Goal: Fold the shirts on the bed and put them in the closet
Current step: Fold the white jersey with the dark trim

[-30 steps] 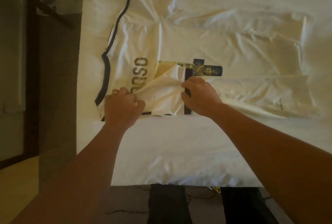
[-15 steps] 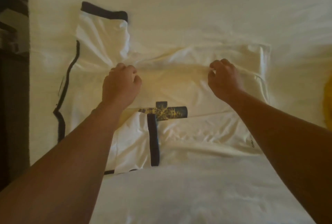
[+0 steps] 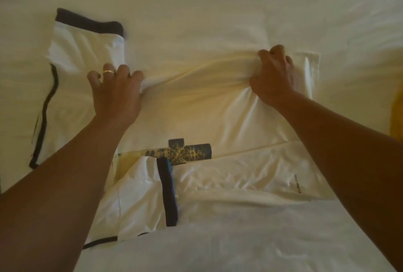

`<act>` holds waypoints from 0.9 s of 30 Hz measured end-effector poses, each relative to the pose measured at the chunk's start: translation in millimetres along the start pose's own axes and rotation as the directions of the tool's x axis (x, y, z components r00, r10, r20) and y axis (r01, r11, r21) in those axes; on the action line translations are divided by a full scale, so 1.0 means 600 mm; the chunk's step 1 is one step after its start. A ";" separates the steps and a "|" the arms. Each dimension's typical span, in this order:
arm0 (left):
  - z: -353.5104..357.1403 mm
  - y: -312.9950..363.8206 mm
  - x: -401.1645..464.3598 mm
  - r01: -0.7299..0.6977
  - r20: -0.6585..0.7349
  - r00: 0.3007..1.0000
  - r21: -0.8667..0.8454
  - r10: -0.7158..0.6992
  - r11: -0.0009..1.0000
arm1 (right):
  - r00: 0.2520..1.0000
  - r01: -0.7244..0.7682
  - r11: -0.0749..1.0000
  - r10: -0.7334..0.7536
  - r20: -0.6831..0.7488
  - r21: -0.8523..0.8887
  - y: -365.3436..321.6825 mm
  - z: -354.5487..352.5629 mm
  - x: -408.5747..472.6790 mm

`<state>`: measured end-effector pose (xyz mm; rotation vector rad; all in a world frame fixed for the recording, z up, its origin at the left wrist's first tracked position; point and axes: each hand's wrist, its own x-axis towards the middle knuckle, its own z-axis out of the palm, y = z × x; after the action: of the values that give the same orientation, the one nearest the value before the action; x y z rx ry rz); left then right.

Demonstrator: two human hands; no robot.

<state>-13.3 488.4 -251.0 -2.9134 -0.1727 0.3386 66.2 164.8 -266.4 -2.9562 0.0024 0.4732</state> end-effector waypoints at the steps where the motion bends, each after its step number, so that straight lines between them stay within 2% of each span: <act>1: -0.005 -0.001 -0.006 0.009 -0.020 1.000 0.005 -0.009 1.000 | 1.000 -0.006 1.000 0.006 -0.024 -0.030 0.003 -0.006 0.000; 8: -0.048 0.004 -0.103 0.162 -0.028 0.986 -0.077 -0.164 0.984 | 0.988 -0.031 0.999 0.029 -0.149 -0.011 0.048 -0.030 -0.082; 12: -0.063 0.008 -0.175 0.189 -0.009 0.981 -0.136 -0.192 0.973 | 0.980 -0.031 1.000 0.029 -0.196 -0.007 0.076 -0.017 -0.157; 20: -0.024 0.030 -0.315 0.139 -0.069 0.986 -0.157 -0.151 0.978 | 0.979 -0.178 0.984 0.175 -0.104 -0.021 0.139 0.022 -0.275; 24: 0.002 0.037 -0.350 0.121 -0.040 0.991 -0.118 -0.127 0.986 | 0.966 -0.242 0.970 0.239 -0.094 -0.020 0.155 0.030 -0.290; 27: 0.011 0.045 -0.364 0.102 0.037 0.994 -0.068 -0.100 0.992 | 0.947 -0.318 0.948 0.317 -0.046 -0.007 0.161 0.025 -0.296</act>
<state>-223.4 433.1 -216.0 -2.9555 -0.3426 0.3718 -109.5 67.4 -239.7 -2.9881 0.4891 0.4464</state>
